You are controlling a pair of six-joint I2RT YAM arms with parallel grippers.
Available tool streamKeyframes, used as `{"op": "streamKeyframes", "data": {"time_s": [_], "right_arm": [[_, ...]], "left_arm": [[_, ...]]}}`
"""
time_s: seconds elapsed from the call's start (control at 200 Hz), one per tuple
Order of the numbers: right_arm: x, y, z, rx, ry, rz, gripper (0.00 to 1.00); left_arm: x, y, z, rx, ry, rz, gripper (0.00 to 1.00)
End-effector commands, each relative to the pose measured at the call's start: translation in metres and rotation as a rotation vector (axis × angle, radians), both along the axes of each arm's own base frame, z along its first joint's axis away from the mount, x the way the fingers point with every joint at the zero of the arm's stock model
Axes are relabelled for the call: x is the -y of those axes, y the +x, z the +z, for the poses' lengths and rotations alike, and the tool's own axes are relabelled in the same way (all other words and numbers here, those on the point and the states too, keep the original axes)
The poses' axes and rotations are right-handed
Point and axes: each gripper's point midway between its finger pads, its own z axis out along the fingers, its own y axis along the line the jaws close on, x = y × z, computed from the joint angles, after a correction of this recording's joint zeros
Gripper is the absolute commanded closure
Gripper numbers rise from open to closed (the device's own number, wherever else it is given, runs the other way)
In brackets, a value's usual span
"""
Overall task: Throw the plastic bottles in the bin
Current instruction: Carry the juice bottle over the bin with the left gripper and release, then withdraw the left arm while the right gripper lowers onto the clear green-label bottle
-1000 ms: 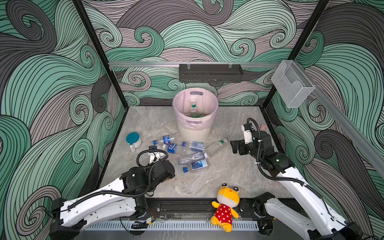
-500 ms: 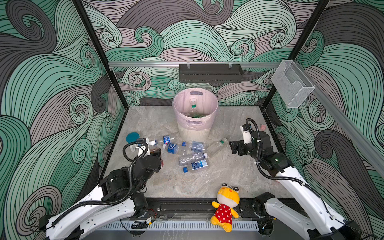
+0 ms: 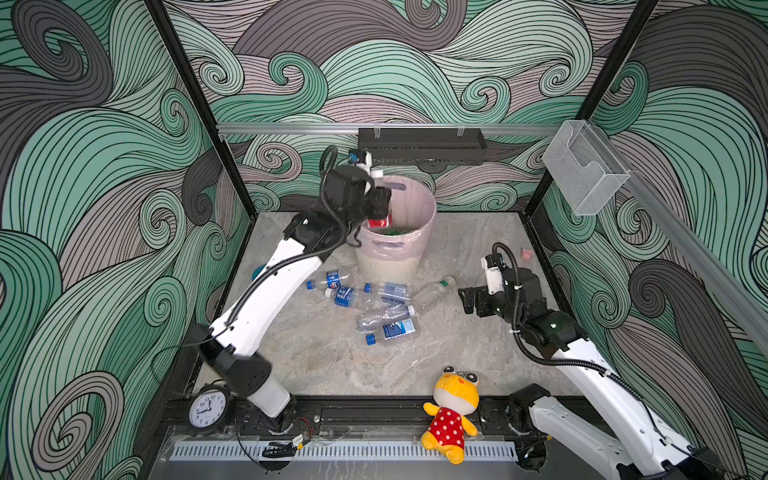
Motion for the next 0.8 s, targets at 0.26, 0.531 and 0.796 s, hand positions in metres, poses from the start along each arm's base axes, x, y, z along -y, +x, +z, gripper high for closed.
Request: {"op": "streamKeyframes", "data": {"time_s": [0.26, 0.531, 0.796], "right_arm": [[-0.007, 0.002, -0.022, -0.087, 0.039, -0.01, 0.03], [-0.025, 0.023, -0.049, -0.206, 0.136, -0.077, 0.07], [-0.046, 0.05, -0.075, -0.28, 0.238, -0.155, 0.11]], "left_arm": [[-0.022, -0.024, -0.038, -0.048, 0.079, -0.06, 0.02], [-0.099, -0.097, -0.067, -0.056, 0.128, 0.077, 0.02], [-0.156, -0.155, -0.123, -0.118, 0.186, 0.194, 0.02]]}}
